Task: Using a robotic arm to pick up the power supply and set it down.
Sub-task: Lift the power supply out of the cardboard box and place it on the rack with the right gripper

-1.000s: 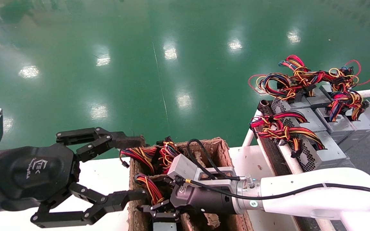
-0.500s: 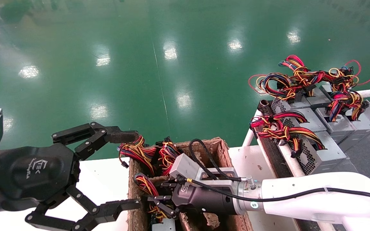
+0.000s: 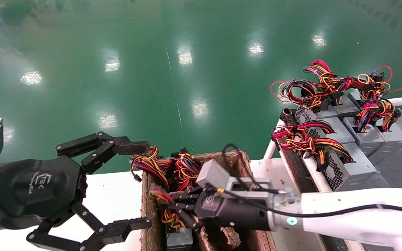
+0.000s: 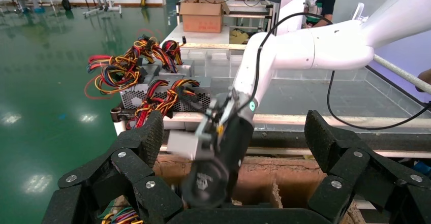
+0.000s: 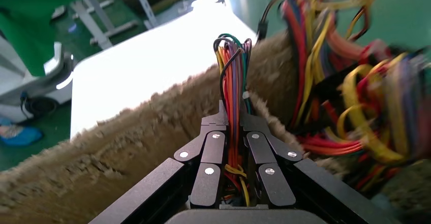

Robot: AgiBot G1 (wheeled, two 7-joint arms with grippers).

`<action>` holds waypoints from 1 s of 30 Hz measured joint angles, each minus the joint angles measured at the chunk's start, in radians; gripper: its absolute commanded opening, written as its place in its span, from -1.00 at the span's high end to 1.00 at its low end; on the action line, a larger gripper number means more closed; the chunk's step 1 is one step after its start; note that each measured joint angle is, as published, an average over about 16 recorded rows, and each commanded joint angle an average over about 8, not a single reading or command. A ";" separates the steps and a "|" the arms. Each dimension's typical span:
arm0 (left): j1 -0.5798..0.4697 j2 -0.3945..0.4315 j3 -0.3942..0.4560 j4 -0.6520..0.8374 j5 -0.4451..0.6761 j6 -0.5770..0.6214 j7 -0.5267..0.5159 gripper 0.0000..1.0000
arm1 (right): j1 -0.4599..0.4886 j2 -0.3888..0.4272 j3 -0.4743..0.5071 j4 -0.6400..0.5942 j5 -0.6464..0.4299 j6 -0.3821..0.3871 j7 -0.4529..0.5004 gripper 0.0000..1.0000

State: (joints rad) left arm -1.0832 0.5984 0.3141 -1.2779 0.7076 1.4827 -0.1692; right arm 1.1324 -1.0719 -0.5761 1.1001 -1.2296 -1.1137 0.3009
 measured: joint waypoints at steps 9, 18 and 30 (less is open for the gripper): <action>0.000 0.000 0.000 0.000 0.000 0.000 0.000 -1.00 | -0.022 0.111 0.132 0.061 0.186 -0.040 -0.005 1.00; 0.000 0.000 0.001 0.000 0.000 0.000 0.000 -1.00 | 0.002 0.254 0.286 0.070 0.400 -0.139 -0.004 1.00; 0.000 0.000 0.001 0.000 -0.001 0.000 0.001 -1.00 | 0.148 0.490 0.414 -0.065 0.485 -0.272 -0.021 1.00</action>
State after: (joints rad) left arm -1.0834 0.5979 0.3152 -1.2779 0.7069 1.4822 -0.1687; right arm 1.2806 -0.5817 -0.1623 1.0349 -0.7444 -1.3854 0.2801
